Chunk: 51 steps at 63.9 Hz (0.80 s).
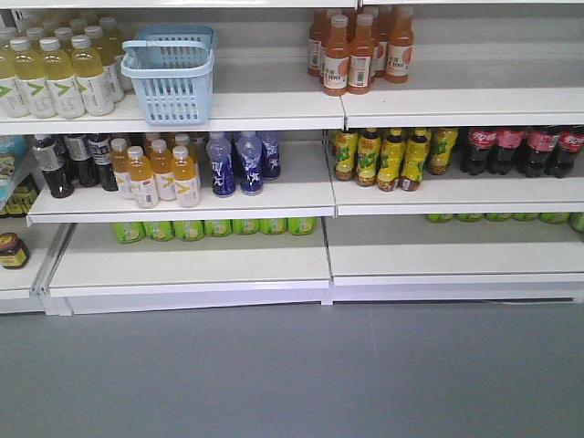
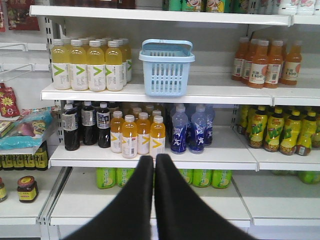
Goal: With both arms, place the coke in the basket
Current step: 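Drive the base toward the shelf holding the light-blue basket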
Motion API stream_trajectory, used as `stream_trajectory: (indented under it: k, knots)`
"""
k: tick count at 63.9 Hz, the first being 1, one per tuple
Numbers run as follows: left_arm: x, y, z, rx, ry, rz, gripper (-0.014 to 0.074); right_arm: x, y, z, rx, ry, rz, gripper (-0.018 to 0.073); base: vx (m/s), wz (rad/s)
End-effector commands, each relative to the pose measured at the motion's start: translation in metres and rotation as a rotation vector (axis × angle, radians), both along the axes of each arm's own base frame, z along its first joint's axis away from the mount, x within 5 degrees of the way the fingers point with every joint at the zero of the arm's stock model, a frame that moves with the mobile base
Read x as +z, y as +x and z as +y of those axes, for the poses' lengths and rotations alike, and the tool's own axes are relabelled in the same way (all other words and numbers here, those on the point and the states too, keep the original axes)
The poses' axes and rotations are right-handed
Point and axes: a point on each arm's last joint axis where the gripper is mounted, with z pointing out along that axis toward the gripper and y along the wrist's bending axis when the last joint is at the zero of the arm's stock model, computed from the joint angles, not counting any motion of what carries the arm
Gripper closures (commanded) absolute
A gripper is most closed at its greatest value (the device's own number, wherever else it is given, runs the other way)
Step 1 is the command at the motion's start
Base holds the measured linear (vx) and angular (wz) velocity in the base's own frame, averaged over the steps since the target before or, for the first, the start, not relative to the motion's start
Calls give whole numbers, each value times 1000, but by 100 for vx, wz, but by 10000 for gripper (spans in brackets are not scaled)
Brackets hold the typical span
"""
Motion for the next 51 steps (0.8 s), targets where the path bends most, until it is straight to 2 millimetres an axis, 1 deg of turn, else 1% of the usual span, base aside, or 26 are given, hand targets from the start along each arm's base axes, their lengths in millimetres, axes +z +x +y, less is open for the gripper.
stream_trajectory:
  k: [1, 51]
  knots:
    - [8, -1, 0, 0, -8, -88, 603, 4, -1, 1, 6, -12, -82, 564, 16, 12]
    - [8, -1, 0, 0, -8, -88, 603, 4, -1, 1, 6, -12, -82, 564, 15, 3]
